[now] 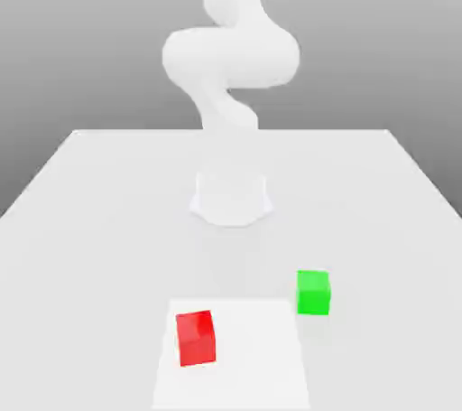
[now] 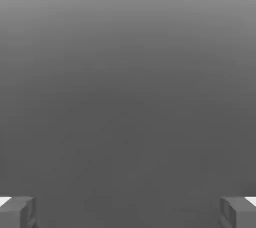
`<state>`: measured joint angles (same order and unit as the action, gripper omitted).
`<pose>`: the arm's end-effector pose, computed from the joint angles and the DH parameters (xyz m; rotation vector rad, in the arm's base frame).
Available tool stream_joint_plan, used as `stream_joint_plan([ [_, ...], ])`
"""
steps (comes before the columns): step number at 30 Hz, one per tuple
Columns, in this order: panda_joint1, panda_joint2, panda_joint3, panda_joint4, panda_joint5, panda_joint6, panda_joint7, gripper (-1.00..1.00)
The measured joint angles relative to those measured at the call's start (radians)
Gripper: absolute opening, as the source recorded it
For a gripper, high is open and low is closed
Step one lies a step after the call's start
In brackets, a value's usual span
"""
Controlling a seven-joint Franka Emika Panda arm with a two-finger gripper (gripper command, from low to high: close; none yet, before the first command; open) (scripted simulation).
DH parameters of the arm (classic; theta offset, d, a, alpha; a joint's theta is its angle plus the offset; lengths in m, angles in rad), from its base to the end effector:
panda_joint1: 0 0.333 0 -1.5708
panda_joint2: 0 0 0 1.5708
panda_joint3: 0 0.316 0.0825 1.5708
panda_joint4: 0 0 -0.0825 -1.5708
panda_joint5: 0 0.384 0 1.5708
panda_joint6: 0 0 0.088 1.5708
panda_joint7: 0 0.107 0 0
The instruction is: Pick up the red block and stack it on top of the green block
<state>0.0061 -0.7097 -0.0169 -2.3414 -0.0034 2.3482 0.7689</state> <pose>0.3816 -0.0062 0.6625 -2.5123 1.0301 -0.9397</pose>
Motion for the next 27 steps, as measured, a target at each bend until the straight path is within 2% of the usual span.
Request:
stream_joint_plan([
  [20, 0.007, 0.732, -0.111, -0.334, 0.023, 0.39, -0.289, 0.0],
  [26, -0.028, 0.95, -0.065, -0.327, 0.083, 0.56, -0.348, 0.0],
  [27, -0.038, 0.981, -0.053, -0.323, 0.091, 0.587, -0.355, -1.0],
])
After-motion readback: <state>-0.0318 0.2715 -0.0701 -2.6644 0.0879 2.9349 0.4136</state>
